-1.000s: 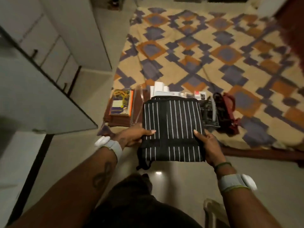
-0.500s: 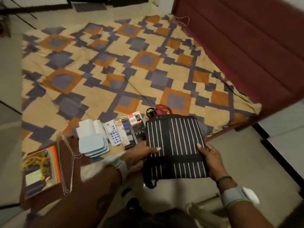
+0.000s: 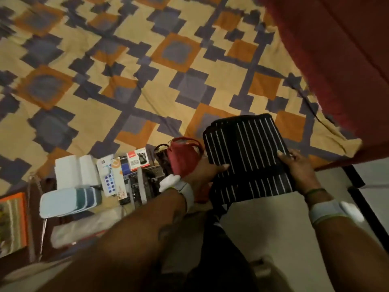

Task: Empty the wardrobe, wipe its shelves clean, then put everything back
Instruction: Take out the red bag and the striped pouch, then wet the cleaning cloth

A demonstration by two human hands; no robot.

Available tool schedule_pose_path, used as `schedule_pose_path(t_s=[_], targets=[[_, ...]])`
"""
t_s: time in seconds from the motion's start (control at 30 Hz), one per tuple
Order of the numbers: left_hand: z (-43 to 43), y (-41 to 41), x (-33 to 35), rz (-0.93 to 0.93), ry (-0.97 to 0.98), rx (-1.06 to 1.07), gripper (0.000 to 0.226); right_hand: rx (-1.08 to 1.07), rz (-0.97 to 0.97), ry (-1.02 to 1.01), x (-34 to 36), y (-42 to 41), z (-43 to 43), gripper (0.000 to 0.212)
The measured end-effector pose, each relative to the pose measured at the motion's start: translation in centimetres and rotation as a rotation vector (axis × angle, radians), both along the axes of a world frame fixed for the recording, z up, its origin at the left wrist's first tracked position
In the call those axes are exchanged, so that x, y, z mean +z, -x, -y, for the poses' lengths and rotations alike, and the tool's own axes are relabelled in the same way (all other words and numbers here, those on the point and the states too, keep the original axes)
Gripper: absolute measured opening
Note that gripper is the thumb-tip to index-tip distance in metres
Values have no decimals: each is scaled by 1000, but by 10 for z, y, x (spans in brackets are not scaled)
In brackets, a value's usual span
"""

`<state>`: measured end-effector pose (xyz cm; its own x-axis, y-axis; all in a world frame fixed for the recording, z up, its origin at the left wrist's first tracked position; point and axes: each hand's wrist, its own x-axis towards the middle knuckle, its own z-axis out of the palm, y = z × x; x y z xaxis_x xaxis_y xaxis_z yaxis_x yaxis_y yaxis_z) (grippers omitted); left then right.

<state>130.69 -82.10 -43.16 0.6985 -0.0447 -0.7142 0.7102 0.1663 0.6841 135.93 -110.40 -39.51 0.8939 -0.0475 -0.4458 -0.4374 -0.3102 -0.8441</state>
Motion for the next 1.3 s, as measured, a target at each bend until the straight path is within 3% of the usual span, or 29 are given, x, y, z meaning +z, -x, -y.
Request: schedule_pose_path(t_s=[0.13,0.23,0.33,0.5,0.63,0.73,0.87,0.97,1.13,1.2,1.3], targets=[[45,-65,-43,-69,-95,-8,105,-4,51,27,-25,-80,37,25],[60,-109,-73,-98,-88,39,52,22,64,46,-58,-125,54,26],[58,-128,-112,-149,-170,41,63,64,25,36,-114,-142,57,27],[40,-112,-198,-394,-223,113,85,93,-115,28,-211,-132,26,25],[36,-94,-248,-480,-379,142,82,101,-240,90,-283,-120,10,30],[44,-95,-243,-425,-506,60,61,146,-290,196,-308,-122,6,32],[44,-96,-218,-384,-576,-62,51,279,-306,395,-303,-129,4,47],[33,-83,-171,-284,-609,-152,49,384,-344,518,-276,-128,-6,65],[8,-35,-81,-200,-690,-277,32,608,-262,553,-203,-92,-46,62],[-3,-14,-58,-157,-714,-317,34,675,-228,534,-187,-72,-61,54],[-24,39,-25,-118,-794,-271,32,786,-155,504,-139,-23,-92,14]])
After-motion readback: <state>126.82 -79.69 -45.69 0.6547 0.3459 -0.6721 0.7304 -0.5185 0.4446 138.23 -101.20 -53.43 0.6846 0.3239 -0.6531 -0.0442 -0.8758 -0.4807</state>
